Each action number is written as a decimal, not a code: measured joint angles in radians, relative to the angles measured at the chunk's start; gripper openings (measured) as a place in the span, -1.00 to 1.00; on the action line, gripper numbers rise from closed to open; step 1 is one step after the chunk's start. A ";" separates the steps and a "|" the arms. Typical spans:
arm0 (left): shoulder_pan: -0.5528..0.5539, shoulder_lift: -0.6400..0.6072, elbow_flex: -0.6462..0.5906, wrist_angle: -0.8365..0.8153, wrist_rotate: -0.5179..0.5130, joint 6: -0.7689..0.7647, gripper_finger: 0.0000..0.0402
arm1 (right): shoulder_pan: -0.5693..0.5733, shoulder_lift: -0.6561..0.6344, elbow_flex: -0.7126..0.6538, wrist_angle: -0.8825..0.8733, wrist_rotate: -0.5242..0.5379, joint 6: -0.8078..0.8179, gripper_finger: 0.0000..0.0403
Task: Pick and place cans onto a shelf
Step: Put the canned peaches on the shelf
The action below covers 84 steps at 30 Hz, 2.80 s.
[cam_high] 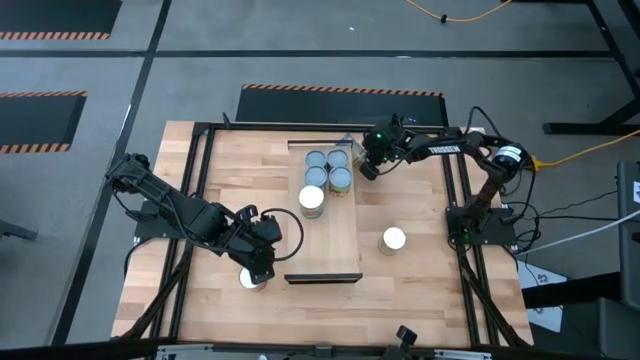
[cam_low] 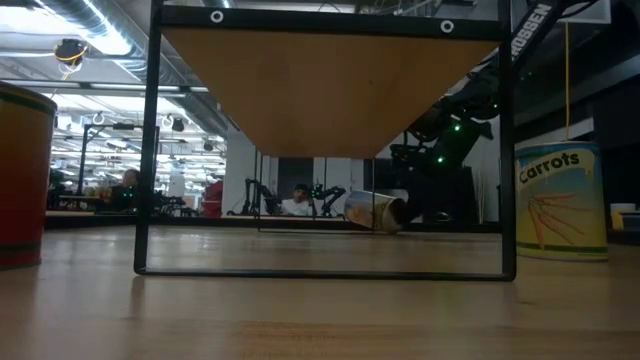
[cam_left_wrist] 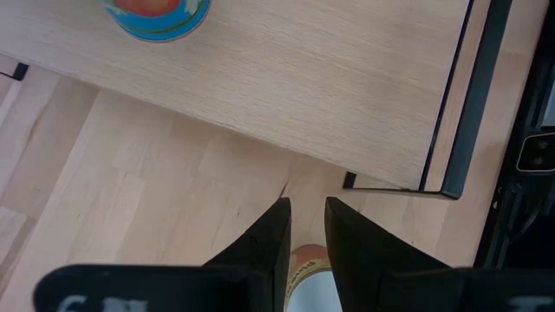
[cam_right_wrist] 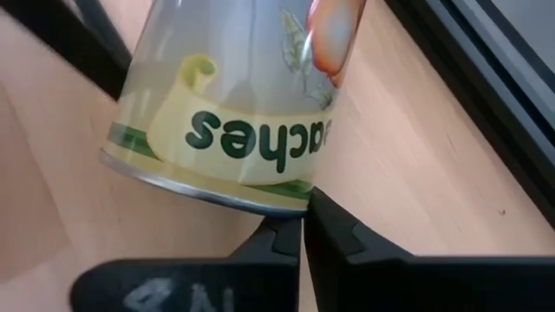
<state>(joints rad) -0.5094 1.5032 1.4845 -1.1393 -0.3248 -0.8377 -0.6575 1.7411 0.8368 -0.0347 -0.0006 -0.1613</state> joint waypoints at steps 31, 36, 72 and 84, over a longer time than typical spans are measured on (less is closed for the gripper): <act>0.000 0.000 0.000 0.002 -0.008 0.036 -0.67 | 0.035 -0.550 0.240 -1.248 -0.235 0.189 -0.98; 0.000 0.000 0.000 0.003 -0.008 0.036 -0.67 | 0.083 -0.550 0.336 -1.413 -0.408 0.238 -0.98; 0.000 0.000 0.000 0.075 -0.181 0.141 -0.67 | 0.493 -0.527 0.372 -0.859 -0.907 1.769 -0.95; 0.000 0.000 0.000 0.080 -0.183 0.141 -0.67 | 0.493 -0.361 0.372 -0.652 -0.967 1.837 -0.95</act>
<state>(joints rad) -0.5091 1.5028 1.4847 -1.0592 -0.5074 -0.6963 -0.1646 1.3800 1.2087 -0.6863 -0.9680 1.6757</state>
